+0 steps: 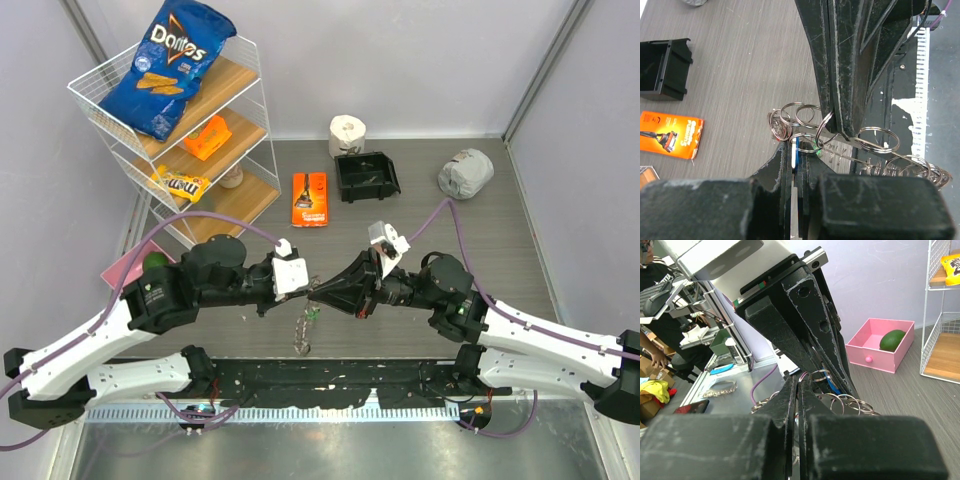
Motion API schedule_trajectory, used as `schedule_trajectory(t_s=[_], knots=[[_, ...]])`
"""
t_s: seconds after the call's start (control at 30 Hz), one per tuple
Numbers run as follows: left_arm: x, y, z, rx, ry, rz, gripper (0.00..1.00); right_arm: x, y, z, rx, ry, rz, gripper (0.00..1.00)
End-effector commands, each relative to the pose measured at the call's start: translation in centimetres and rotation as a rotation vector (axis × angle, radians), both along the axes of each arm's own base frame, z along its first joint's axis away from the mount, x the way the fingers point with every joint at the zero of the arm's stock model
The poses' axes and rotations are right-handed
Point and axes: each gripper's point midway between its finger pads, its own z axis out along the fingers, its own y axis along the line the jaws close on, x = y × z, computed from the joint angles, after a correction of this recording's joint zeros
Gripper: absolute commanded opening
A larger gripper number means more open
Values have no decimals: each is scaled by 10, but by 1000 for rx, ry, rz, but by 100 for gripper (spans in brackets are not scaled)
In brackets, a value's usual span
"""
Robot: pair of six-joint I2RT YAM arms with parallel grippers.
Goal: Remove the keys from the keyring
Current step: Remove the key from the keyring.
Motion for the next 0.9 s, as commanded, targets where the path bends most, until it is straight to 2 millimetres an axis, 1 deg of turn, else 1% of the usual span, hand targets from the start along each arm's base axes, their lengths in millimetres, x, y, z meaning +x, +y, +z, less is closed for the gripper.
schedule_trajectory(t_s=[0.0,0.2,0.57,0.87], knots=[[19,0,35,-80,-96,73,0,-25,-3,27,55,-19,120,5],[22,4,42,-77,-125,87,0,-29,-2,24,36,-1,147,5],[27,4,54,-85,-157,96,0,-34,2,19,11,43,193,5],[29,7,68,-108,-195,105,0,-38,3,15,-2,65,219,5]])
